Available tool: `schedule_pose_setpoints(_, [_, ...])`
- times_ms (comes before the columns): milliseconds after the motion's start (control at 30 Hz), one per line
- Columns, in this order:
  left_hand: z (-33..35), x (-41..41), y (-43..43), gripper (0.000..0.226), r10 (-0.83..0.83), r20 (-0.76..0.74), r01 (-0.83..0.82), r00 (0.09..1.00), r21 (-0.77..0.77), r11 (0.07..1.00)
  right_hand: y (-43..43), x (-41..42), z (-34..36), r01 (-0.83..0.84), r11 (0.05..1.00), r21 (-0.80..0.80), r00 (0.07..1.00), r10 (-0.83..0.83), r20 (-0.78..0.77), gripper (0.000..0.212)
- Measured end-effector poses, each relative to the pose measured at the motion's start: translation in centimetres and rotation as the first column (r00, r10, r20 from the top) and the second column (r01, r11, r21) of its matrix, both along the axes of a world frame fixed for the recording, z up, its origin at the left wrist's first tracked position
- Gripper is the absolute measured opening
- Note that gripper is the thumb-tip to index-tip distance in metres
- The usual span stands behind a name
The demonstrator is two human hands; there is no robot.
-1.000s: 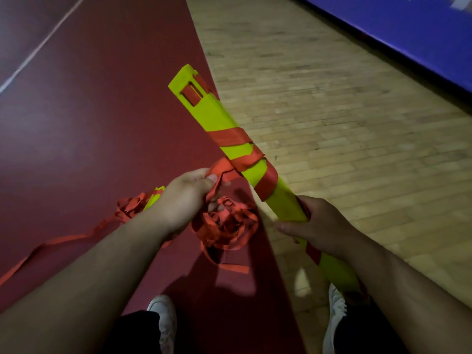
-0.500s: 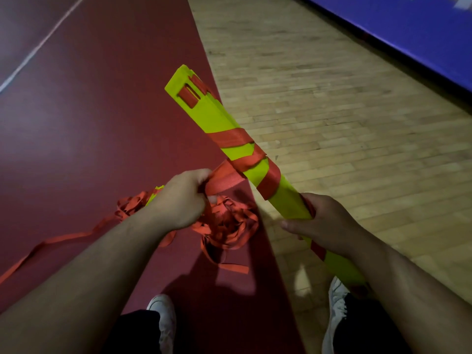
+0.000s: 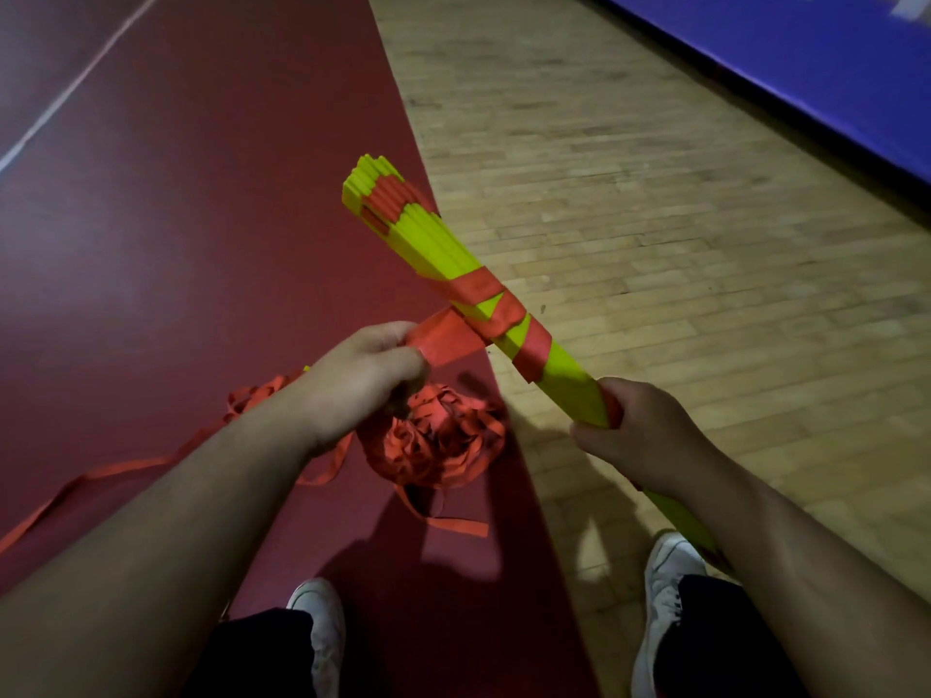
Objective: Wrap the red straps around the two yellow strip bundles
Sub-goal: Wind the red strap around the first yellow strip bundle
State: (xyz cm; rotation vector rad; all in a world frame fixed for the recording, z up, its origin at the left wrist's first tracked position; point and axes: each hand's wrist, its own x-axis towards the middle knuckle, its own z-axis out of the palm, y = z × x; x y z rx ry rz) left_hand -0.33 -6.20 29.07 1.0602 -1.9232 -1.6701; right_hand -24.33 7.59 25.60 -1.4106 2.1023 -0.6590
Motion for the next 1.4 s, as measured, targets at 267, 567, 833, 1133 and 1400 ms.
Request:
schedule_pose_setpoints(267, [-0.7, 1.2, -0.5, 0.027, -0.099, -0.127, 0.108, 0.987, 0.066, 0.992, 0.0, -0.1, -0.6, 0.008, 0.999, 0.043, 0.997, -0.005, -0.078, 0.033])
schedule_pose_setpoints(567, [-0.2, 1.2, -0.5, 0.061, 0.015, -0.096, -0.007, 0.995, 0.088, 0.996, 0.2, -0.1, -0.7, -0.094, 0.992, 0.088, 0.995, 0.095, -0.011, 0.033])
schedule_pose_setpoints(833, [-1.2, 1.1, -1.3, 0.069, 0.195, -0.031, -0.197, 0.98, -0.113, 0.974, 0.2, 0.2, -0.7, -0.069, 0.997, 0.026, 0.98, 0.072, -0.184, 0.029])
schedule_pose_setpoints(1133, [-1.0, 0.3, -0.9, 0.071, 0.32, 0.3, -0.275, 0.899, -0.183, 0.944, 0.2, 0.5, -1.5, -0.013, 0.99, -0.138, 0.795, -0.073, -0.602, 0.04])
schedule_pose_setpoints(1400, [-1.4, 0.1, -0.9, 0.051, 0.439, 0.092, -0.439, 0.894, 0.384, 0.812, 0.4, 1.8, -2.6, -0.102, 0.986, -0.132, 0.759, -0.009, -0.651, 0.053])
